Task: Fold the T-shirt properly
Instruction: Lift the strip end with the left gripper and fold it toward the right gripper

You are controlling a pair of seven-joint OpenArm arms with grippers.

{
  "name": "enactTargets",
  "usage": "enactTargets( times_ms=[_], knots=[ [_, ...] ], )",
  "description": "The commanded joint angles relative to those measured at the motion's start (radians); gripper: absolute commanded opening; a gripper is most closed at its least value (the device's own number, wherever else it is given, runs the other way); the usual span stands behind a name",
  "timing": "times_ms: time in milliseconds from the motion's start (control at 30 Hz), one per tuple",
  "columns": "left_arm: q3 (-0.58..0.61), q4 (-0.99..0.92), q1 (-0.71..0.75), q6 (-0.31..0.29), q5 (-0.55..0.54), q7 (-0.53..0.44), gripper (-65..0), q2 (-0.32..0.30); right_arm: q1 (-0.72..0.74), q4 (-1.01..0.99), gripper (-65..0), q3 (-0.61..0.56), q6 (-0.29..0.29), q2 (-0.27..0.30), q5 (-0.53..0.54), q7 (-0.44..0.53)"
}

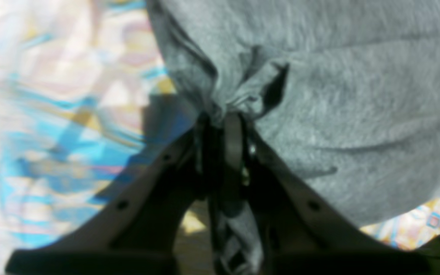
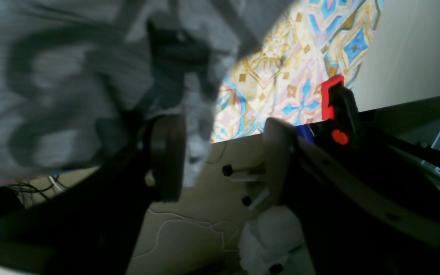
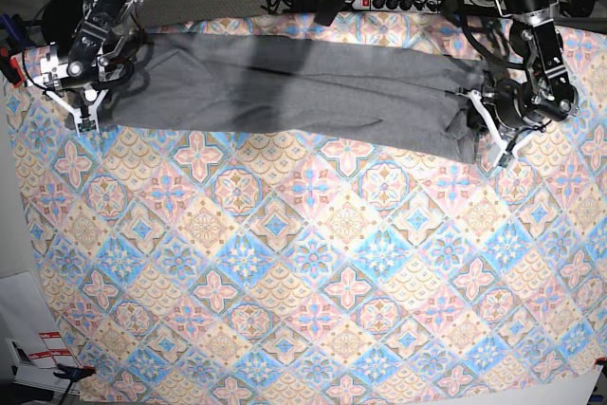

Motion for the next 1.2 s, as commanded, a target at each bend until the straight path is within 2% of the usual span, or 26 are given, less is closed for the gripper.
enactTargets(
  times_ms=[0,200,300,500,667,967,1167],
  knots=[
    [-0.005,0.025,-0.027,0.005,-0.02,-0.004,-64.6,-0.018,0.009,0.02,-32.8,0.003,-0.002,0.008,-0.01,0.005],
    [0.044,0.091,-0.053,0.005,-0.021,0.043,-64.5,-0.018,0.012,0.02,-32.8,0.004,-0.004,0.008,-0.008,0.005],
    [0.129,0.214,-0.044,0.005,-0.021,0.108,-64.5,-0.009,0.014,0.02,-32.8,0.004,-0.004,0.008,-0.008,0.005],
    [0.302,0.446,-0.012,0.005,-0.016,0.221,-64.4,0.054,0.015,0.02,-32.8,0.004,-0.004,0.006,-0.008,0.005],
    [0.505,0.464,-0.022,0.005,-0.004,0.275,-64.4,0.078,0.017,0.02,-32.8,0.004,-0.004,0.006,-0.008,0.005],
    [0.786,0.464,-0.018,0.005,0.249,0.278,-64.3,0.212,0.017,0.02,-32.8,0.004,-0.004,-0.017,-0.008,0.026],
    [0.917,0.463,-0.019,0.005,0.347,0.281,-64.3,0.287,0.011,0.02,-32.8,0.004,-0.004,-0.055,-0.008,0.062]
  ],
)
